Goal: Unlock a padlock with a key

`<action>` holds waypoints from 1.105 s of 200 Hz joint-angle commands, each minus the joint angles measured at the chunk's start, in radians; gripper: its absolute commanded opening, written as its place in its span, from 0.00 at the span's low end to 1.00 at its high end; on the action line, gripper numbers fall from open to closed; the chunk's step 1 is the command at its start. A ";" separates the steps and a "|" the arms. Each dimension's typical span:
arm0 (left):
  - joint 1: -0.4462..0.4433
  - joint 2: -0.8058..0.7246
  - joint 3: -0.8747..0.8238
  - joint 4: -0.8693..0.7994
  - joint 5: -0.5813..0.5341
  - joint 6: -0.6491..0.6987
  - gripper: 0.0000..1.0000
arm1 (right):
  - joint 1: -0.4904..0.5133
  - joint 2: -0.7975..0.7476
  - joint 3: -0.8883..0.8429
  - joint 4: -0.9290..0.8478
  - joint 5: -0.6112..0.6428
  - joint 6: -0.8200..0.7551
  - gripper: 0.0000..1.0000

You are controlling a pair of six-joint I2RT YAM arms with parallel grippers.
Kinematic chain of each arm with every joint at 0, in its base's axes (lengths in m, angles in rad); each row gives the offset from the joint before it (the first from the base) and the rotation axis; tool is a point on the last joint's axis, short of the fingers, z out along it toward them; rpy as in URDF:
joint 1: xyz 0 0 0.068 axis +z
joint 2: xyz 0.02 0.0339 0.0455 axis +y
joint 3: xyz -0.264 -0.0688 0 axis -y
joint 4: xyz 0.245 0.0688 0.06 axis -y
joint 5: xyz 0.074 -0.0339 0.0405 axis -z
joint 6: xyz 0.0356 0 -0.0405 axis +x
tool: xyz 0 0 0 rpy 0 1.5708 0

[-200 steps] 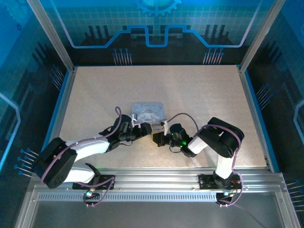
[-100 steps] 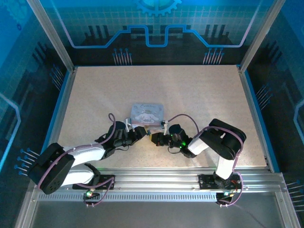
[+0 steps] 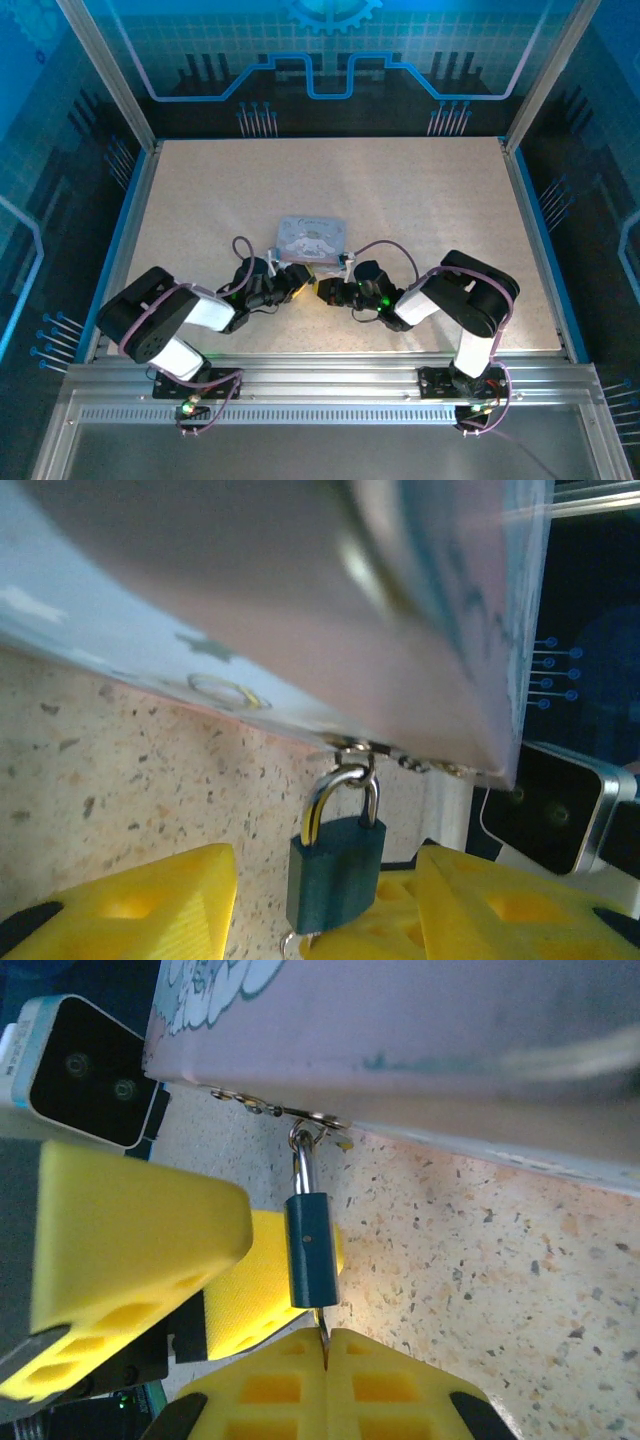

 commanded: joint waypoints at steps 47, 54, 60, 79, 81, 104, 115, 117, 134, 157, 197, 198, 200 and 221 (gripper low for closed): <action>-0.002 0.160 -0.021 0.269 0.049 -0.083 0.41 | 0.016 -0.010 0.026 0.010 -0.021 0.015 0.03; -0.003 0.174 -0.021 0.284 0.052 -0.087 0.40 | 0.015 -0.010 0.027 0.011 -0.021 0.016 0.03; -0.004 0.185 -0.021 0.298 0.054 -0.090 0.40 | 0.015 -0.010 0.029 0.012 -0.021 0.018 0.03; -0.012 0.214 -0.018 0.325 0.054 -0.096 0.39 | 0.016 -0.010 0.036 0.012 -0.021 0.021 0.03; -0.014 0.216 -0.017 0.327 0.054 -0.097 0.39 | 0.016 -0.009 0.037 0.010 -0.021 0.021 0.03; -0.020 0.227 -0.013 0.335 0.054 -0.099 0.39 | 0.016 -0.010 0.043 0.005 -0.019 0.023 0.03; -0.021 0.227 -0.012 0.335 0.055 -0.099 0.37 | 0.016 -0.013 0.046 0.000 -0.018 0.023 0.03; -0.022 0.225 -0.011 0.335 0.054 -0.098 0.36 | 0.015 -0.013 0.046 0.001 -0.018 0.023 0.03; -0.022 0.220 -0.010 0.326 0.055 -0.097 0.32 | 0.015 -0.013 0.049 -0.004 -0.018 0.023 0.04; -0.026 0.209 -0.008 0.314 0.051 -0.090 0.27 | 0.014 -0.015 0.051 -0.007 -0.018 0.026 0.04; -0.028 0.168 -0.003 0.273 0.046 -0.081 0.17 | 0.008 -0.023 0.046 -0.009 -0.022 0.022 0.09; -0.028 0.167 -0.004 0.271 0.046 -0.081 0.17 | 0.008 -0.023 0.046 -0.010 -0.022 0.022 0.09; -0.028 0.164 -0.003 0.268 0.045 -0.079 0.16 | 0.008 -0.024 0.046 -0.011 -0.024 0.020 0.09; -0.031 0.135 -0.004 0.240 0.037 -0.078 0.10 | 0.005 -0.033 0.041 -0.018 -0.030 0.010 0.12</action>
